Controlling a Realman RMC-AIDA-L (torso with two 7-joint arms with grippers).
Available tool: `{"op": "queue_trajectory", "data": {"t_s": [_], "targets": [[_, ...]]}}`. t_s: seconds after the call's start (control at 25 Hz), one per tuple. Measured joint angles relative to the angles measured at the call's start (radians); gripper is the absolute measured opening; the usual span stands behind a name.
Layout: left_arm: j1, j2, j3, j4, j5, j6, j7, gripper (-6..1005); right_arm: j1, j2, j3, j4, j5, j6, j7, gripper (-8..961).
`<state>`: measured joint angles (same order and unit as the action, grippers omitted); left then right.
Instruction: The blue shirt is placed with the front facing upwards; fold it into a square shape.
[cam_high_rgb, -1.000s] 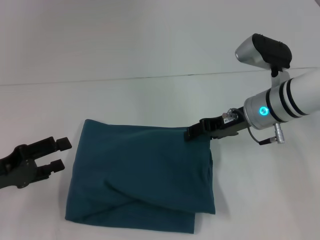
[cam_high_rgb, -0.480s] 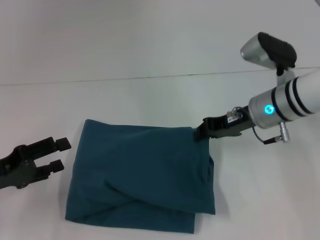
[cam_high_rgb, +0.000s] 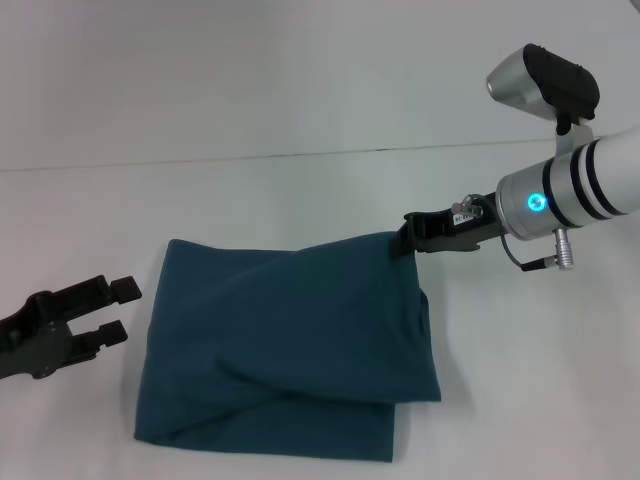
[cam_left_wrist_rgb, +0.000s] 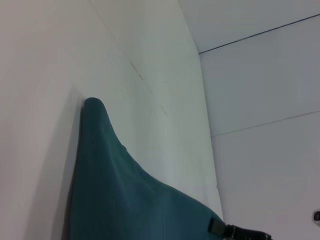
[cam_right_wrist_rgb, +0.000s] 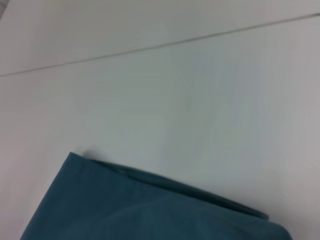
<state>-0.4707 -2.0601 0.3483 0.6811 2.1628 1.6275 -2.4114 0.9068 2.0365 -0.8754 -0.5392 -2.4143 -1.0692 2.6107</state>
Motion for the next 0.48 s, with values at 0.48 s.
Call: {"op": "queue_trajectory", "data": {"t_s": [0.48], "targets": [[0.004, 0.000, -0.002, -0.007, -0.009, 0.000, 0.003, 813, -0.002, 0.008, -0.027, 0.010, -0.028, 0.074, 0.000, 52]]}}
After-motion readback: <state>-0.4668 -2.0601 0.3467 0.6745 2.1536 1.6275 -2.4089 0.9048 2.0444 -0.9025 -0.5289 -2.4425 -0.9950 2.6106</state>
